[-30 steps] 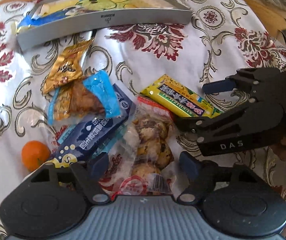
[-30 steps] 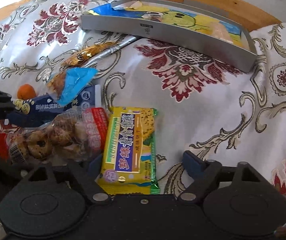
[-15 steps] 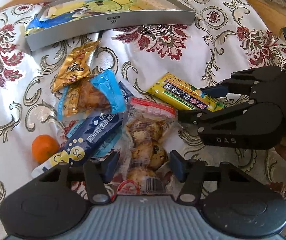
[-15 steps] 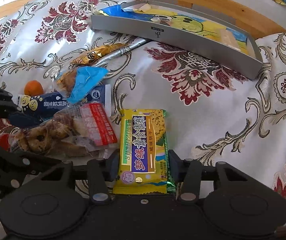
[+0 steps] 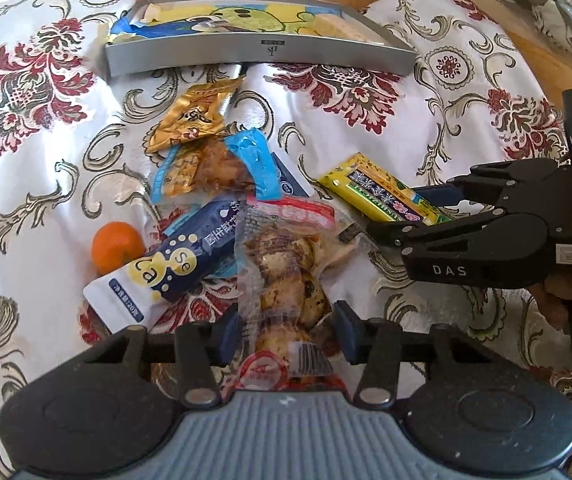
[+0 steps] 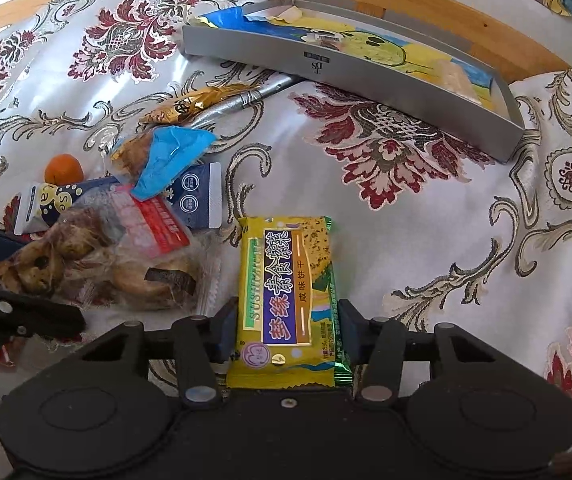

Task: Organize snacks
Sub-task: 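Close the left tool on the cookie bag while the right tool grasps the biscuit packet, then lift and carry the cookie bag and biscuit packet with both tools to the tray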

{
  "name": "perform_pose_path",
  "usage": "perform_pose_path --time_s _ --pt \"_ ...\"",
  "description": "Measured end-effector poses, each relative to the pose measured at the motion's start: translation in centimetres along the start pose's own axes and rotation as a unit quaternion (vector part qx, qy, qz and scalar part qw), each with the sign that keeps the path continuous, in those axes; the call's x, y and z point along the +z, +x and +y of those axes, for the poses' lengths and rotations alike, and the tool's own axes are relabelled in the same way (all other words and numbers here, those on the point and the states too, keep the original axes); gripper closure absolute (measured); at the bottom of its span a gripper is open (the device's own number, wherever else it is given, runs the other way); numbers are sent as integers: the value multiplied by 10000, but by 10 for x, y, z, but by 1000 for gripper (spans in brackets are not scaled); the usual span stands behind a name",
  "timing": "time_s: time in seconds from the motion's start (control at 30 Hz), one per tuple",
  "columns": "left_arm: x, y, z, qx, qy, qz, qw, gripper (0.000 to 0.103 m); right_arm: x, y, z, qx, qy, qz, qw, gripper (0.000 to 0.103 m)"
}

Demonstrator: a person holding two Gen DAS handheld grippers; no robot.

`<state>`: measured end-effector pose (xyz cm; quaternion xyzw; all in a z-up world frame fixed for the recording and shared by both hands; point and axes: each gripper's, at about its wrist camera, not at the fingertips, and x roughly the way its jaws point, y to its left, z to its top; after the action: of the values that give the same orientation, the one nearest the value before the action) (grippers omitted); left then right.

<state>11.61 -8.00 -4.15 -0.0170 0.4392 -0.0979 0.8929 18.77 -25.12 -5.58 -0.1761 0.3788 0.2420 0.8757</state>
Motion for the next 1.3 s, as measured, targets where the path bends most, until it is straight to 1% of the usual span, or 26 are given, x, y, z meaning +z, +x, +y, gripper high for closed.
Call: perform_pose_path --time_s 0.13,0.3,0.47,0.57,0.73,0.87,1.03,1.17,1.3 --pt "-3 -2 1 -14 -57 -20 10000 53 -1 -1 9 -176 -174 -42 9997 53" --pt "-6 -6 0 37 18 -97 9999 54 -2 -3 19 -420 -435 -133 9981 53" --pt "-11 -10 3 32 -94 -199 9998 55 -5 -5 32 -745 -908 -241 9928 53" --pt "-13 -14 4 23 -99 -275 9996 56 -6 -6 37 -864 -1072 -277 9901 53" --pt "-17 -16 6 -7 -128 -378 9992 57 -6 -7 38 -922 -1131 -295 9889 53" --pt "-20 -20 8 -121 -143 -503 9986 57 -6 -7 38 -918 -1100 -311 9892 53" --pt "-23 -26 3 -252 37 -712 9971 57 -6 -9 40 -973 -1131 -336 9882 53" --pt "-23 -31 -1 -317 184 -909 9952 57 -7 -13 43 -1232 -1242 -330 9840 54" --pt "-22 -35 -4 -308 248 -1065 9935 57 -7 -19 41 -1410 -1223 -401 9816 54"
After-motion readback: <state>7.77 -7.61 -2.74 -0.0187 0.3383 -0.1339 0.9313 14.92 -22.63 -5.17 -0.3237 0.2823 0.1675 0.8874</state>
